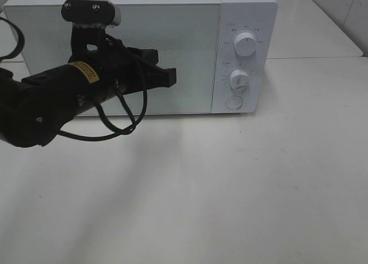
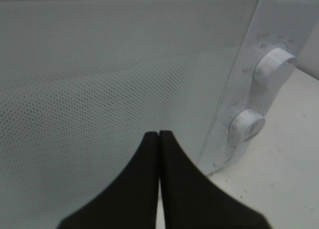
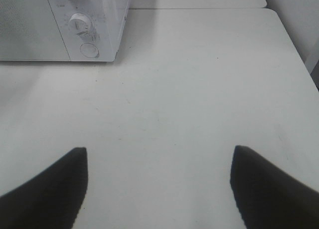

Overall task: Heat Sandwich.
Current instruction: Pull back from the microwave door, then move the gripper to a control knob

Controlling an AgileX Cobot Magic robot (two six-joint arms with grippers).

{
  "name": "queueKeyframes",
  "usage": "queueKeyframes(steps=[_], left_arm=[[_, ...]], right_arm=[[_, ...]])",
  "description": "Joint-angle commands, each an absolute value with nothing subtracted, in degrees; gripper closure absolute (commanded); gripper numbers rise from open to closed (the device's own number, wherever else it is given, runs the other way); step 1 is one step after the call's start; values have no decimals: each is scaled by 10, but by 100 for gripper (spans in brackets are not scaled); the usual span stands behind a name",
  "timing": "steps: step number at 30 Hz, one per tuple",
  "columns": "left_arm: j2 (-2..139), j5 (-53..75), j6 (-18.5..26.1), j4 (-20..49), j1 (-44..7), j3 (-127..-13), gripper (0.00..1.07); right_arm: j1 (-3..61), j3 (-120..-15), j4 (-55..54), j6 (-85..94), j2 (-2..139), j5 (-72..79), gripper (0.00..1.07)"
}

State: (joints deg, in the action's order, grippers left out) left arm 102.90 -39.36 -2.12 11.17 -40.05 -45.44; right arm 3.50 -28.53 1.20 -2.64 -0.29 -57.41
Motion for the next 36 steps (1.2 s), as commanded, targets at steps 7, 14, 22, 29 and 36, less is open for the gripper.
queueKeyframes(steps=[7,14,22,29,36], left_arm=[[965,-336,-195,18,-401,-397,6],[951,-337,-239,-23,-401,-361,7],[904,-138,-268,-77,-400,-375,7],[863,181,-264,-96,-399,-463,7],[847,426,-193,-105,-399,-537,7]], right_arm=[[33,-285,11,-22,-18,-571,31],[33,-285,11,-22,-18,-571,31],[33,-285,11,-22,-18,-571,31],[33,-285,11,-22,-18,-571,31],[33,-285,11,-22,-18,-571,31]])
